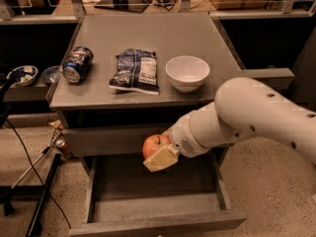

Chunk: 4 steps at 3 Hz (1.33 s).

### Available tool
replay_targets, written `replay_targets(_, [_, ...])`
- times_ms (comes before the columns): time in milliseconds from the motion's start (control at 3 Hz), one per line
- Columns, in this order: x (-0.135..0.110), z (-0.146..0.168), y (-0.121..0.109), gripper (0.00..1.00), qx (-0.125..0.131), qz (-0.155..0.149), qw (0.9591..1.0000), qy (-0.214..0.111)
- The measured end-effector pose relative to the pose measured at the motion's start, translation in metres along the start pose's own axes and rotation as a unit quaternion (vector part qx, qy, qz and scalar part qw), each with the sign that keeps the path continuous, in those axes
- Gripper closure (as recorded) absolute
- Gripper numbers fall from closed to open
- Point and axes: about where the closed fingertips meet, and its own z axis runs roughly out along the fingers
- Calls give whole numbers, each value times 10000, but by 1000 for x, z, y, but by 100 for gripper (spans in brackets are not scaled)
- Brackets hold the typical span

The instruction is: Place apple into middle drawer

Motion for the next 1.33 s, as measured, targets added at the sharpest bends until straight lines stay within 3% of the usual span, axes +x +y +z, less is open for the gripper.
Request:
replay_targets(333, [19, 19, 0, 100, 42, 205, 9997, 116])
replay_targets(1000, [23, 28, 7, 100, -29, 255, 9996, 80])
replay_targets(1333, [36, 56, 19, 100, -61, 434, 9990, 9])
